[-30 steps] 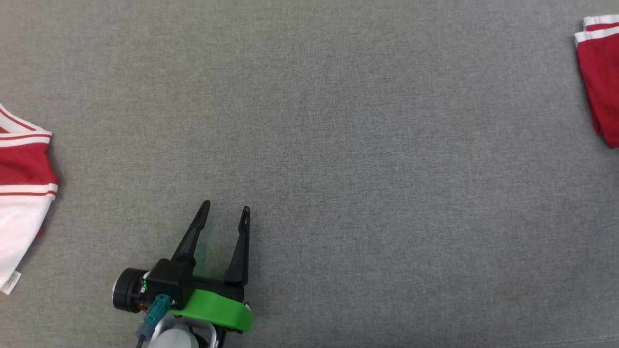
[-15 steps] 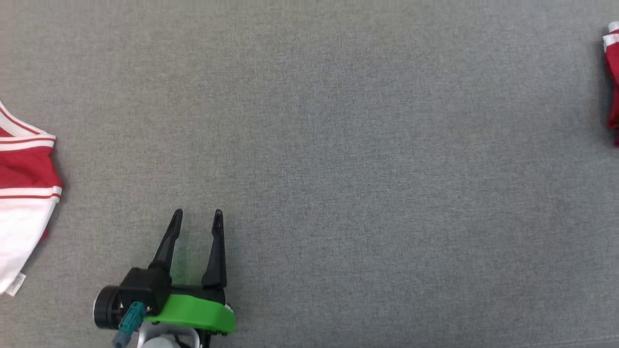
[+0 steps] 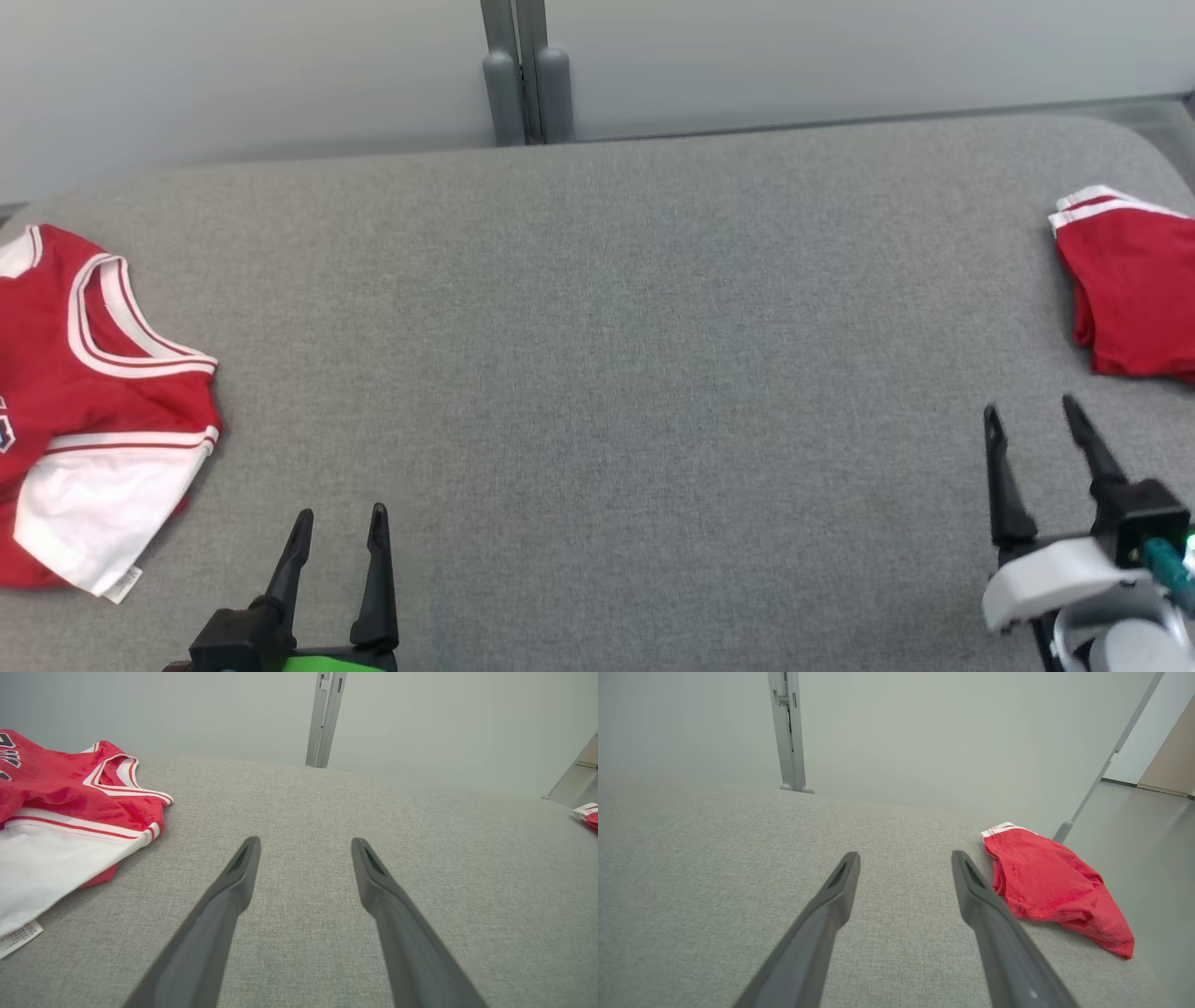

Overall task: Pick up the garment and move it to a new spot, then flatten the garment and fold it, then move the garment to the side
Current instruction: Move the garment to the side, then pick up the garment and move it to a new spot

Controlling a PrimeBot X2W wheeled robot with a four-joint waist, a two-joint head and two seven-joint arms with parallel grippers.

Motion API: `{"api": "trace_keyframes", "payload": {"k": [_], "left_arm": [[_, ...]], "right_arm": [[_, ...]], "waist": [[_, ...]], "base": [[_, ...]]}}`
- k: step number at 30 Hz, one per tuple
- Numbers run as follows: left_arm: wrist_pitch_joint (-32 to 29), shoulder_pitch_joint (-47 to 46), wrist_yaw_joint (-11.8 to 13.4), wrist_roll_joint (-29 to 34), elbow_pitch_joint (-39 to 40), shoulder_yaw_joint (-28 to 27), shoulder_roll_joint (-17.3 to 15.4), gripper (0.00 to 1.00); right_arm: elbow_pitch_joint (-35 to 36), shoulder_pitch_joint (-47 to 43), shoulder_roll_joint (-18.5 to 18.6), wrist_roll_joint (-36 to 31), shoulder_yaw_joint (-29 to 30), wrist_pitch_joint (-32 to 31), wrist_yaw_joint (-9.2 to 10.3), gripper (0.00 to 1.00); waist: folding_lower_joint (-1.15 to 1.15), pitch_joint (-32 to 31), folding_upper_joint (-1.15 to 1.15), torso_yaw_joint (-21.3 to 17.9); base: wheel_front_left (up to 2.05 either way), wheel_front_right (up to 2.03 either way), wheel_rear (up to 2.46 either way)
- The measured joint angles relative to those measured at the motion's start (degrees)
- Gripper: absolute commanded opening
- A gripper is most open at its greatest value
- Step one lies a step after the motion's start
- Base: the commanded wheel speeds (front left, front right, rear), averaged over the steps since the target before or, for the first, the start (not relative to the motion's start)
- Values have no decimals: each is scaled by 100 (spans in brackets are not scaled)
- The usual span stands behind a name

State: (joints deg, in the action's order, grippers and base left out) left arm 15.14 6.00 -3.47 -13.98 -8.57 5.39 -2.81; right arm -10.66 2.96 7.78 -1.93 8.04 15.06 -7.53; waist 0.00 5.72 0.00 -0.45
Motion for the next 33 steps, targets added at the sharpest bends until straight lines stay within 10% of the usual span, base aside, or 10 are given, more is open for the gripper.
{"api": "trace_keyframes", "payload": {"k": [20, 33], "left_arm": [[0, 272, -55, 8, -274, -157, 1, 100], [-1, 142, 26, -16, -424, 11, 2, 100]], "right_arm": [[238, -1093, -487, -2, -58, 0, 1, 100], [270, -1087, -487, 214, -198, 1, 1, 100]], "waist": [[0, -803, 0, -132], [0, -767, 0, 836]], "base": [[0, 0, 0], [0, 0, 0]]}}
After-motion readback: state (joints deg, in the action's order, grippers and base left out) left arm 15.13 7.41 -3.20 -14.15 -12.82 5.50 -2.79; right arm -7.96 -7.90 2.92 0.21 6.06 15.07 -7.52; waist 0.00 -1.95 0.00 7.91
